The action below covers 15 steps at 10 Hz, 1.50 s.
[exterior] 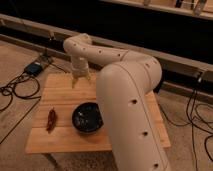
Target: Move the arm in a circular motion
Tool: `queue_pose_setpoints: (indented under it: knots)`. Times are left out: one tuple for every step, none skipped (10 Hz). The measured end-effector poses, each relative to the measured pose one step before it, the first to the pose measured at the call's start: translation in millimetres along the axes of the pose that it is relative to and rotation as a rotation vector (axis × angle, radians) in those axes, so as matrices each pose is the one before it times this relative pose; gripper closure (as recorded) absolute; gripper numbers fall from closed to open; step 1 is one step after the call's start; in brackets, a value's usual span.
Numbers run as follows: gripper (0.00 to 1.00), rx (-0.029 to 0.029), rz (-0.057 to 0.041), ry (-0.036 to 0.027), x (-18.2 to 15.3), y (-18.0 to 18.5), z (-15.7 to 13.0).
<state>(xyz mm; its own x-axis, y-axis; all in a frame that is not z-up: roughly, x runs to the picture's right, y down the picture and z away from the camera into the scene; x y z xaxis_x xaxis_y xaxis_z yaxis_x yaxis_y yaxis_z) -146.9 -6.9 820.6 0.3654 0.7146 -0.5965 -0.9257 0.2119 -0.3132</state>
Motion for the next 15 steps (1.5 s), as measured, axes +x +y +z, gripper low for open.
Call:
queue_pose_setpoints:
  knots:
    - [0.35, -0.00796, -0.01367, 0.00501, 14.3, 10.58, -0.71]
    - [0.35, -0.01168, -0.00483, 0.00815, 19.8, 10.25, -0.97]
    - [0.35, -0.00856, 0.01284, 0.00767, 18.49, 2.75, -0.28]
    - [0.35, -0.00783, 0.03074, 0.00504, 18.92, -3.14, -1.07]
    - [0.35, -0.0053, 0.05192, -0.00168, 19.18, -10.93, -2.43]
    - [0.35, 0.00083, 0.04104, -0.00238, 12.21, -11.36, -2.28]
    - [0.35, 0.00219, 0.05237, -0.00927, 11.73, -16.05, -4.2]
    - [0.35, 0.00571, 0.05668, -0.01384, 9.05, -19.85, -5.17]
    - [0.35, 0.01821, 0.06647, -0.01534, 5.89, -27.01, -5.14]
    - [0.35, 0.02069, 0.05779, -0.01269, 0.27, -27.04, -3.68]
    - [0.35, 0.0164, 0.04708, -0.01268, -3.9, -23.32, -3.11]
    - [0.35, 0.01698, 0.05773, -0.01419, -7.74, -29.57, -4.31]
    - [0.35, 0.02074, 0.05404, -0.01074, -13.37, -29.28, -3.44]
    - [0.35, 0.00558, 0.02195, -0.0081, -12.61, -12.89, -1.79]
    - [0.35, 0.01104, 0.01576, -0.01319, -22.4, -15.2, -1.83]
